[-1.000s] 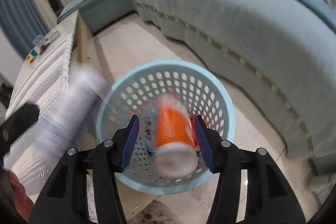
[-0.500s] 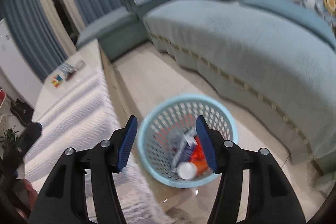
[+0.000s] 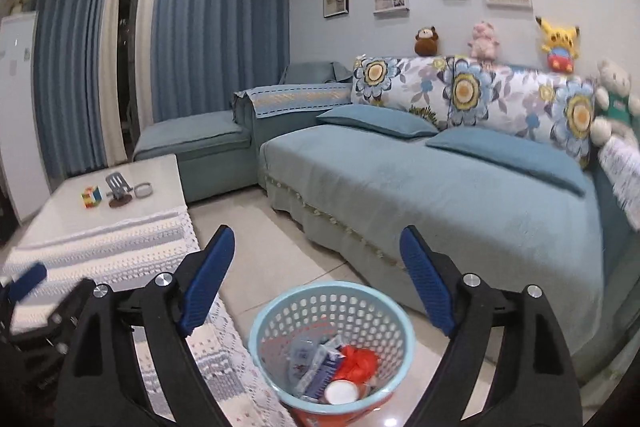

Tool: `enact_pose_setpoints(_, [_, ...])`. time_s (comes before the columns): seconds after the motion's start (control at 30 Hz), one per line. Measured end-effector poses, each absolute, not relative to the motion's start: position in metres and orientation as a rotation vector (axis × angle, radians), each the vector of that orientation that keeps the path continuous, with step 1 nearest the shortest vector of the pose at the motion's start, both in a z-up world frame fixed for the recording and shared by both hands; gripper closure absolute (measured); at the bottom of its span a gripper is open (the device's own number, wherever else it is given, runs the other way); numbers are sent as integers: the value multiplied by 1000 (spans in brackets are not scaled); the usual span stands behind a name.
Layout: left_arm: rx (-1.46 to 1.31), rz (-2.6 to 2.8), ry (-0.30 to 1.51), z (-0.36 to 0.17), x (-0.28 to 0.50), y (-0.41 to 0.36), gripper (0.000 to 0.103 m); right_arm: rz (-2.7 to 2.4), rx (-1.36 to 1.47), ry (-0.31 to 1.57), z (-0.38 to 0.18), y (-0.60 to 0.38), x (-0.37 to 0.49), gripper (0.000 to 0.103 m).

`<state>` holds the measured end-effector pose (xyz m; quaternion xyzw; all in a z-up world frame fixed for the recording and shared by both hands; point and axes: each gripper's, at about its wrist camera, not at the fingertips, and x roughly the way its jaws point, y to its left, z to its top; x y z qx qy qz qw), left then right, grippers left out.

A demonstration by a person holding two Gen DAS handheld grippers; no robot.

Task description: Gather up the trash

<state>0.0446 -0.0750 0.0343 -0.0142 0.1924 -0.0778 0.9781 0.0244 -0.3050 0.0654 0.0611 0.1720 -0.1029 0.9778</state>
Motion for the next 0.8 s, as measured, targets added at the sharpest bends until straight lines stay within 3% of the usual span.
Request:
enact_pose_setpoints(0.17, [26, -78, 347, 34, 44, -77, 9, -240, 81, 364, 45, -307, 33, 18])
enact_pose_setpoints(0.8, [14, -62, 390, 31, 51, -73, 9, -178, -8, 366, 30, -283, 26, 18])
